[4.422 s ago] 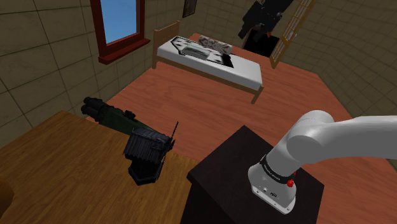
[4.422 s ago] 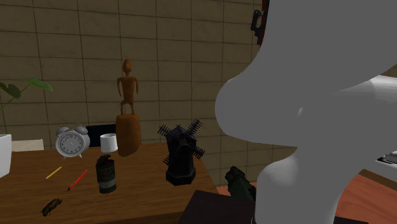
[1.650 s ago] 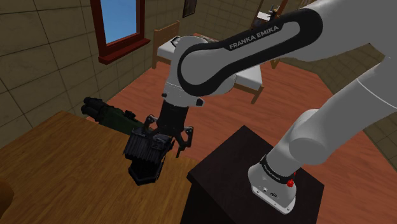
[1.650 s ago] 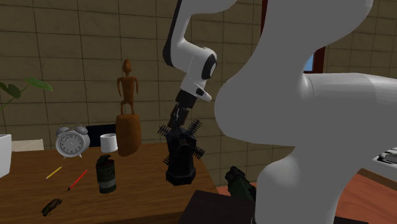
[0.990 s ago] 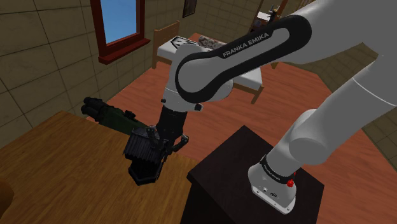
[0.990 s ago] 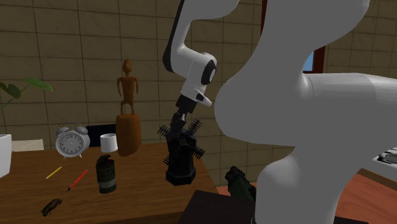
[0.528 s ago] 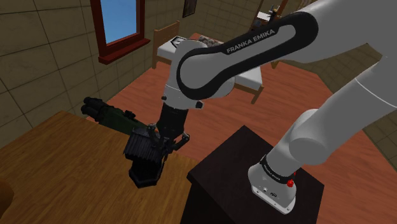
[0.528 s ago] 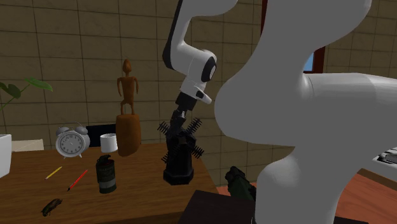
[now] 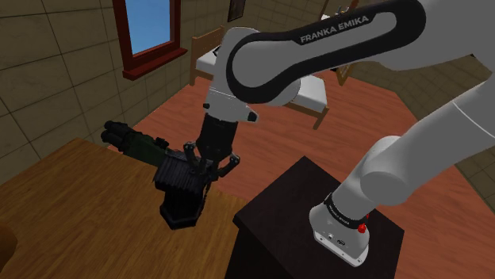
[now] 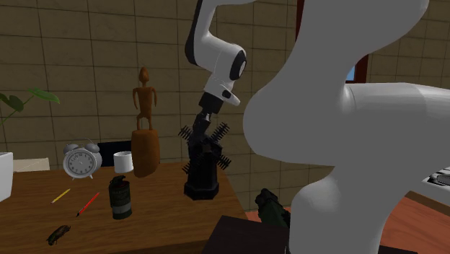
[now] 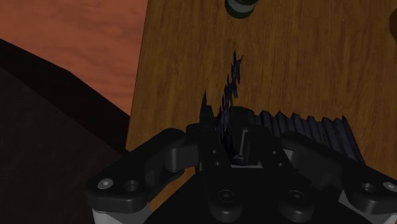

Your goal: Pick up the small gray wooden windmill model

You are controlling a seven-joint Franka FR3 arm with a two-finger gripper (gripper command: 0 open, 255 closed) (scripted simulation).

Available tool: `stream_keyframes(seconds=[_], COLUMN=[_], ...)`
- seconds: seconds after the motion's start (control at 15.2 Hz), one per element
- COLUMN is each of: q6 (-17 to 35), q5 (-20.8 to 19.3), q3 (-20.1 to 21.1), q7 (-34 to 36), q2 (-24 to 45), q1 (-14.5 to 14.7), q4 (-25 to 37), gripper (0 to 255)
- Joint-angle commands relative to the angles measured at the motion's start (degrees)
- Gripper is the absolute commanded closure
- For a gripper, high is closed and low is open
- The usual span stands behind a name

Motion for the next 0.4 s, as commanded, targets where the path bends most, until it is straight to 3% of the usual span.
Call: stream_keyframes(seconds=[0.0,0.33], q6=[-1.7,-4.3], q5=[-0.2,-0.6], q3=[-0.4,-1.0], q7=[0.6,1.5], q2=[-1.2,-2.7], q1=[-0.1,-0.2], q4=[0.8,1.9], gripper=[255,255])
